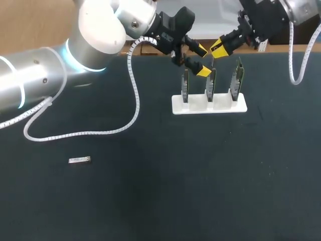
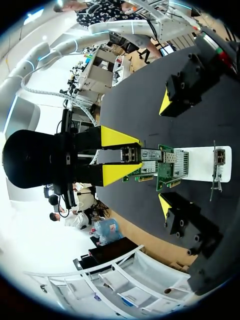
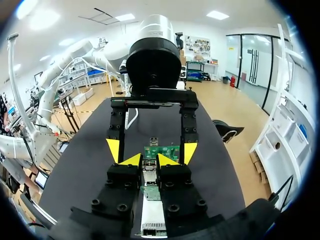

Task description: Pick up the optical module with the left hand, and insert it into the network port with the right hand.

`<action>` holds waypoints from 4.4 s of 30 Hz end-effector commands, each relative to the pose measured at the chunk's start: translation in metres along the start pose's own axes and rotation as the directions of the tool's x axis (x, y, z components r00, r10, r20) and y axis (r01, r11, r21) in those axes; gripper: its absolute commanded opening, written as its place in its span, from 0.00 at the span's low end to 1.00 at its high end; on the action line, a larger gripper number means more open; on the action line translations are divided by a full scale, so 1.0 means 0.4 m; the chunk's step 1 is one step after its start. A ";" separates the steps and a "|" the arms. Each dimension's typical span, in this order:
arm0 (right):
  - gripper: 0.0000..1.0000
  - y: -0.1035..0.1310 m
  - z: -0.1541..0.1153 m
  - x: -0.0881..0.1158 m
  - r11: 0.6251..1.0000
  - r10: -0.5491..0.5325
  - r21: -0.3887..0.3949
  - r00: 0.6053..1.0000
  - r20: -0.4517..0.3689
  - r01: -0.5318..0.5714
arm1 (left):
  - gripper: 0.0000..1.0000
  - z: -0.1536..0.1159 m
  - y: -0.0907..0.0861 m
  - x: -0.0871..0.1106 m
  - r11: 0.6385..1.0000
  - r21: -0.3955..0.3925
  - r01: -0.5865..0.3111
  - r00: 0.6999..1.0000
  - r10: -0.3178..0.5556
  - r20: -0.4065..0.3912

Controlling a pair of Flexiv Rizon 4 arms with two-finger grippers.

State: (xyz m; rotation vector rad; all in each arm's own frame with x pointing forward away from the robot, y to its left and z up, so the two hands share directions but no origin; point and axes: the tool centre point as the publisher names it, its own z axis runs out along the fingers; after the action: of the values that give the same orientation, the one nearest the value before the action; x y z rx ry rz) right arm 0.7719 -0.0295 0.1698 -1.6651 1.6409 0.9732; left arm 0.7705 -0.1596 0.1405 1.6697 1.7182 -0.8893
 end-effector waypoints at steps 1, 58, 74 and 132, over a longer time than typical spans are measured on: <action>0.00 0.003 0.002 0.003 1.000 -0.006 0.008 1.000 -0.001 0.006 | 1.00 0.001 0.003 -0.002 1.000 0.001 0.002 1.000 -0.002 -0.004; 1.00 0.009 0.010 0.018 0.999 -0.016 0.029 1.000 -0.024 0.017 | 1.00 0.001 0.003 -0.002 1.000 0.001 0.002 1.000 -0.002 -0.004; 1.00 0.001 -0.060 0.005 0.999 0.041 0.020 0.996 0.080 -0.043 | 1.00 0.001 0.003 -0.002 1.000 0.001 0.002 1.000 -0.002 -0.004; 0.00 0.001 -0.014 -0.033 0.999 0.016 0.037 0.995 0.096 -0.020 | 1.00 0.001 0.003 -0.002 1.000 0.001 0.002 1.000 -0.002 -0.004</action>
State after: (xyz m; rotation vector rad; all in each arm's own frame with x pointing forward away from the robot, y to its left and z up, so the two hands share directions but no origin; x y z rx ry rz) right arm 0.7710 -0.0284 0.1845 -1.5545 1.5994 1.0103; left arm 0.7705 -0.1596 0.1405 1.6697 1.7181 -0.8893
